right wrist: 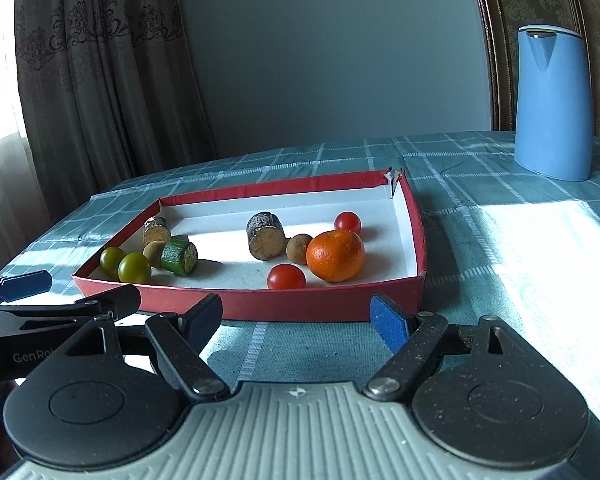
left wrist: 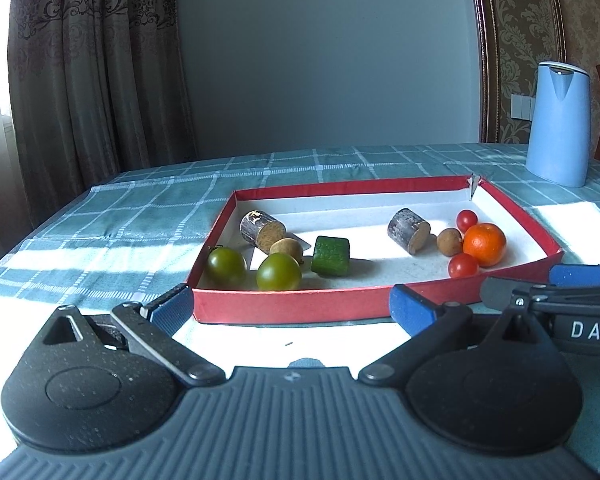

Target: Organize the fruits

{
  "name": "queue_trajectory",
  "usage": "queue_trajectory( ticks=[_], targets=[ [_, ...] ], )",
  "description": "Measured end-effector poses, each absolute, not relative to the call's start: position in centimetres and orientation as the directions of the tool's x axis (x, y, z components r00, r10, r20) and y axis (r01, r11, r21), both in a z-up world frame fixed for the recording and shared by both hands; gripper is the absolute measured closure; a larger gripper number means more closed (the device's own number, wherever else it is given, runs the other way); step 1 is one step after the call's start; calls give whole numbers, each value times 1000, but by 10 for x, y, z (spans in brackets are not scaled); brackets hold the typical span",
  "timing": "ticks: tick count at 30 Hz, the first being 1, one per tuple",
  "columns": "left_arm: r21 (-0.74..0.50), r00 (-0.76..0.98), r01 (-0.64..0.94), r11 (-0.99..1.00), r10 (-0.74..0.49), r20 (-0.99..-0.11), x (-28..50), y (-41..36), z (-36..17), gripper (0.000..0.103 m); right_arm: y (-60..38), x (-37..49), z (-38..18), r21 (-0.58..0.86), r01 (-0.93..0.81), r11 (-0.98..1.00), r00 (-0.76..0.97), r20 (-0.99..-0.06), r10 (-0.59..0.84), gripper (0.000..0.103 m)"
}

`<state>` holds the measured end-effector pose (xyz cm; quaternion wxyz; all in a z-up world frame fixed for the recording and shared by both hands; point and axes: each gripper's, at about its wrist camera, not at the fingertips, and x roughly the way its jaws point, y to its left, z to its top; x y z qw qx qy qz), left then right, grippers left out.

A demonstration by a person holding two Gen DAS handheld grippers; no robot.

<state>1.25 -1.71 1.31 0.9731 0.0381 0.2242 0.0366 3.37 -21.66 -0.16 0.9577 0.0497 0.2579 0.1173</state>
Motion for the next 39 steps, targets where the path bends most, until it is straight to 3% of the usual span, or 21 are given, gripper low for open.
queue_trajectory(
  ticks=[39],
  targets=[
    [102,902,-61,993,99,-420,11,-17,13,0,-214,40,-7,136,-181,974,817,-531,226,22]
  ],
)
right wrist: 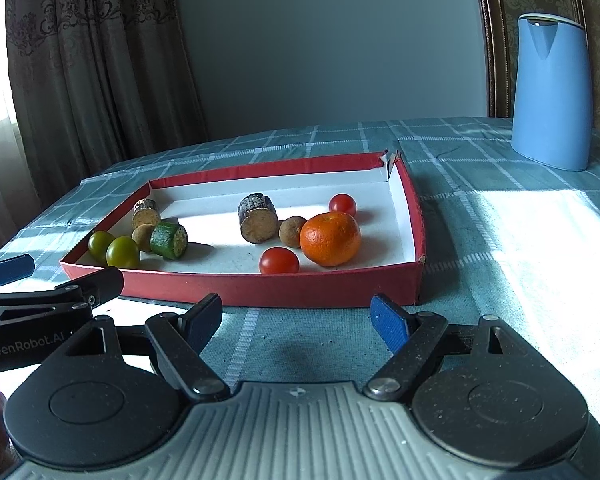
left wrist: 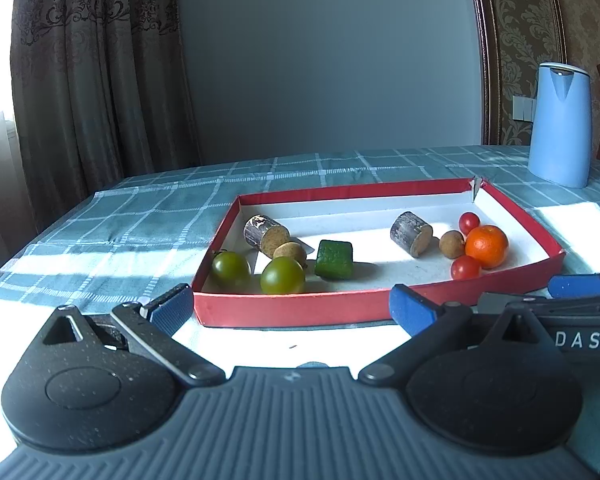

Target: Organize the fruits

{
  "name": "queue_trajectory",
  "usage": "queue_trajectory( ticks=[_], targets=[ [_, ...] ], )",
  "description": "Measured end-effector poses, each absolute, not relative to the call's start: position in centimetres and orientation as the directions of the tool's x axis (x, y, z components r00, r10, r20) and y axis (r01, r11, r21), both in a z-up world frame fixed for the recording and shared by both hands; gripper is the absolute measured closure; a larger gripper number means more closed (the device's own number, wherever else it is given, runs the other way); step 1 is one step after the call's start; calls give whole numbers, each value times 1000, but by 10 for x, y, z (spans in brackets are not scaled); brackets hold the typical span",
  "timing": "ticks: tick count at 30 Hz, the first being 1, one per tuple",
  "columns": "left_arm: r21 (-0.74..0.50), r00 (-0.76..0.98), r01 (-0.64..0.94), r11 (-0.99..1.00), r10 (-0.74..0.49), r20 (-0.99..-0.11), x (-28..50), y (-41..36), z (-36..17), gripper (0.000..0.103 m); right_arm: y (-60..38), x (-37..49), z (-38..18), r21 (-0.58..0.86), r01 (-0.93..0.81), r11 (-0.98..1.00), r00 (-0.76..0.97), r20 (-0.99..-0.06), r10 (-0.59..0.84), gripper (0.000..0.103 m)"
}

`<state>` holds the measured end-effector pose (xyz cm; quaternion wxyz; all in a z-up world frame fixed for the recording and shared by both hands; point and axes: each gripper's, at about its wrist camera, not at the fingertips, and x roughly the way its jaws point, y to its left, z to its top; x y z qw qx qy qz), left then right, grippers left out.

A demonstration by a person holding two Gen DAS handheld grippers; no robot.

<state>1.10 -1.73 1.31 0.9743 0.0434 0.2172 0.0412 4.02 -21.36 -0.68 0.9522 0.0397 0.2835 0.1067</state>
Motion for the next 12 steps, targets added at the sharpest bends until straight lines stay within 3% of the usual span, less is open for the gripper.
queue_trajectory(
  ticks=[12],
  targets=[
    [120,901,-67,990,112,-419,12,-19,12,0,-213,40,-8,132,-181,975,817,-532,223,22]
  ],
)
